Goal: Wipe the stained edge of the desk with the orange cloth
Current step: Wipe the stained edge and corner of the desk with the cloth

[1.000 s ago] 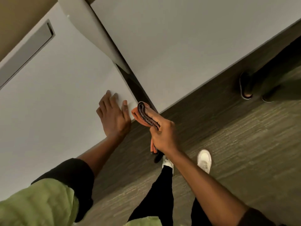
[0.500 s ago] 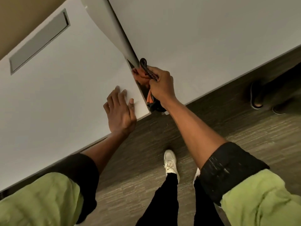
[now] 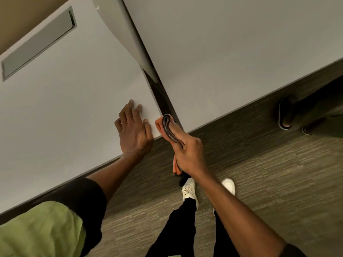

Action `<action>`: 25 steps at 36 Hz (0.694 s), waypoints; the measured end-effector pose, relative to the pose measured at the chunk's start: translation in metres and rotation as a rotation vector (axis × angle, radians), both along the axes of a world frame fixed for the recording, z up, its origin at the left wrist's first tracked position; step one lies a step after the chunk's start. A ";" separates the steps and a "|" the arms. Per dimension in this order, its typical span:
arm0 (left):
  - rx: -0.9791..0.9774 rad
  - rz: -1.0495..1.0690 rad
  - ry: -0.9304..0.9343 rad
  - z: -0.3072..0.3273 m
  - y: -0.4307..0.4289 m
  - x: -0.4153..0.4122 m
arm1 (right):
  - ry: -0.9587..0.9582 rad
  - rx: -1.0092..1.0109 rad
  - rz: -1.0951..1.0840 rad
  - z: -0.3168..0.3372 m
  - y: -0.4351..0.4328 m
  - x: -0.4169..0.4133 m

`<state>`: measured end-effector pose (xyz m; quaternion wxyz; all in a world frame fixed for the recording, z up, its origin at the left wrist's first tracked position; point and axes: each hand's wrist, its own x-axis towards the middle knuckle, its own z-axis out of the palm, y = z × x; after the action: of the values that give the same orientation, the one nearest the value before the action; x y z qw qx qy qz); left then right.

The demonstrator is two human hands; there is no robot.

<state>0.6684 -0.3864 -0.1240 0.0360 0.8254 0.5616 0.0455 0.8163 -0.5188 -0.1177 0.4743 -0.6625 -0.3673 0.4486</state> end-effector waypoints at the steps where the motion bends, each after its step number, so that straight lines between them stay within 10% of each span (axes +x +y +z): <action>1: 0.000 0.001 0.003 0.000 0.000 0.000 | 0.005 0.010 -0.016 0.000 0.004 -0.002; 14: 0.019 -0.010 0.004 -0.003 0.001 -0.001 | -0.292 0.084 0.186 0.013 0.152 0.031; 25: -0.002 -0.018 -0.004 0.002 -0.001 -0.001 | -0.316 0.084 0.172 0.014 0.016 0.008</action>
<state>0.6671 -0.3870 -0.1218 0.0385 0.8303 0.5541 0.0465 0.8244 -0.5031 -0.1039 0.3977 -0.6704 -0.5110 0.3624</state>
